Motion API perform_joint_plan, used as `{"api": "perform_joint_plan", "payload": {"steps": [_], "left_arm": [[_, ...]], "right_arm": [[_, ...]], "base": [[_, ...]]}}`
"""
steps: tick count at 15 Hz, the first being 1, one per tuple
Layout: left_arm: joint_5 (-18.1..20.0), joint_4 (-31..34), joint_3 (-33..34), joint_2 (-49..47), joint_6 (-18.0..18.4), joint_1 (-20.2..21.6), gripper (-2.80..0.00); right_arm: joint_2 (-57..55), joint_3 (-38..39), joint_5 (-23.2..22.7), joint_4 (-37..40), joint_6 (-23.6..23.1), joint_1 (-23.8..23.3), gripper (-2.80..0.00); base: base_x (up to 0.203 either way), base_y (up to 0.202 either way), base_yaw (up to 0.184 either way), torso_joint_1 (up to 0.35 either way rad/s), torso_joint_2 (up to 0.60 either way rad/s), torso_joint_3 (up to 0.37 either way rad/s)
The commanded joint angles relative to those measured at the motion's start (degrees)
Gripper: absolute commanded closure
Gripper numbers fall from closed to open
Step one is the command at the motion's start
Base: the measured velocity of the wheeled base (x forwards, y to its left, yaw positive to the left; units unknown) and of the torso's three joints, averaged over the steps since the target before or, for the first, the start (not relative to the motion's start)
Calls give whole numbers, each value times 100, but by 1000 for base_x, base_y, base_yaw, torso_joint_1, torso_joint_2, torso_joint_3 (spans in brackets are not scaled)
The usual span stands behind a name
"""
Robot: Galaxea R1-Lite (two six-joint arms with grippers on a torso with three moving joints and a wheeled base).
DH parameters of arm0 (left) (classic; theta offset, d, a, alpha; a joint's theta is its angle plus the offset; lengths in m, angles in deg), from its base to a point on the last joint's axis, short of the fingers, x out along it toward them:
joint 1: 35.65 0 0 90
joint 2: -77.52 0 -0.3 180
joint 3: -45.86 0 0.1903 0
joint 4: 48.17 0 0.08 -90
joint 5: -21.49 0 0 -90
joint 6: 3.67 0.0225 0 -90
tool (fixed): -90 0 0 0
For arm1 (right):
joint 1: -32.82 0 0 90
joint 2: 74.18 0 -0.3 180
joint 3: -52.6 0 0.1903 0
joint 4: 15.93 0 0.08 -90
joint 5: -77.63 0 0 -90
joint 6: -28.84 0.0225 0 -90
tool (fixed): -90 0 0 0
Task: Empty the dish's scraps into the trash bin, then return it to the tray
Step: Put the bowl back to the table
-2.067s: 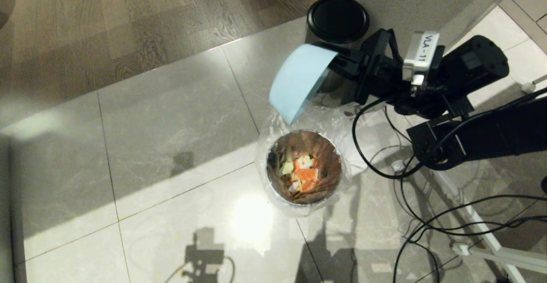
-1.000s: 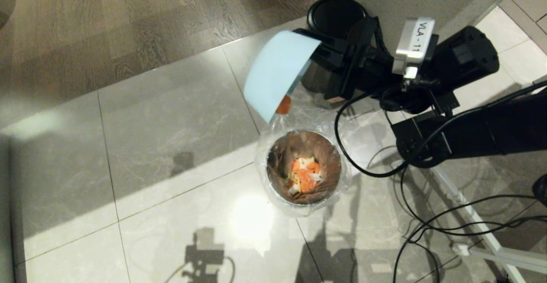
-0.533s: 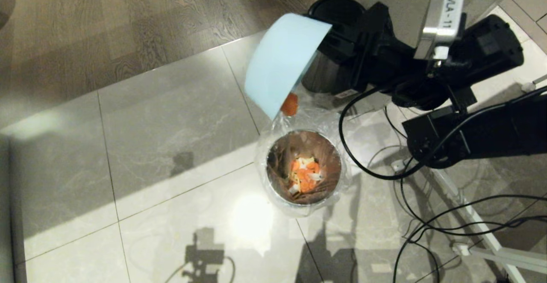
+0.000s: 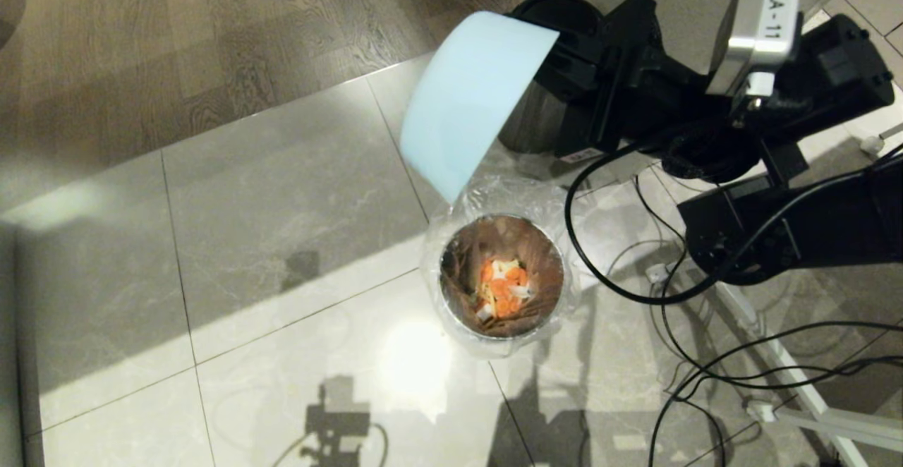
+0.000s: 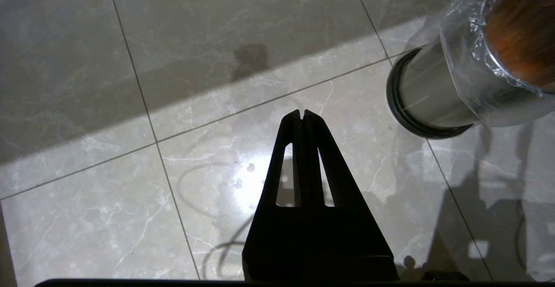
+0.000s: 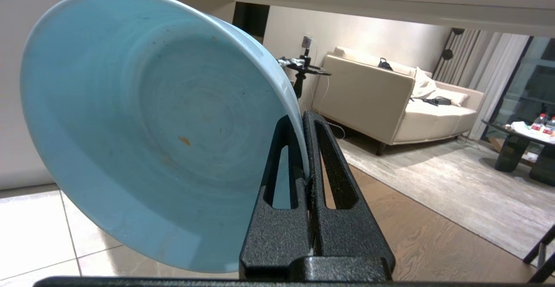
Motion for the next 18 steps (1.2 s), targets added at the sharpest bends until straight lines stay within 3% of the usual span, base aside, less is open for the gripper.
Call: {"api": "perform_joint_plan", "payload": {"steps": [1,3,4,6,8,13,18], "left_arm": [[-3,-5,0,-6,-6,0,0],[-3,-5,0,-6,-6,-5,0],[-3,-5,0,-6,-6,0,0],[-3,-5,0,-6,-6,0,0],[-3,-5,0,-1,-6,0,0],[-3,-5,0,-6,-6,0,0],[-3,-5,0,-6,-6,-6,0]], "right_arm": [[17,92,-17,-277,0,-1,0],[17,204,43,-277,68,-10,0],[17,306,253,-277,313,-16,0],[15,538,981,-277,863,-14,0],[73,866,1729,347,1055,-10,0],[150,1127,4290,2189,1528,99,0],[397,1680,7053,3894,2572,374,0]], "base": [[0,0,0,0,0,0],[0,0,0,0,0,0],[0,0,0,0,0,0],[0,0,0,0,0,0],[0,0,0,0,0,0],[0,0,0,0,0,0],[0,0,0,0,0,0]]}}
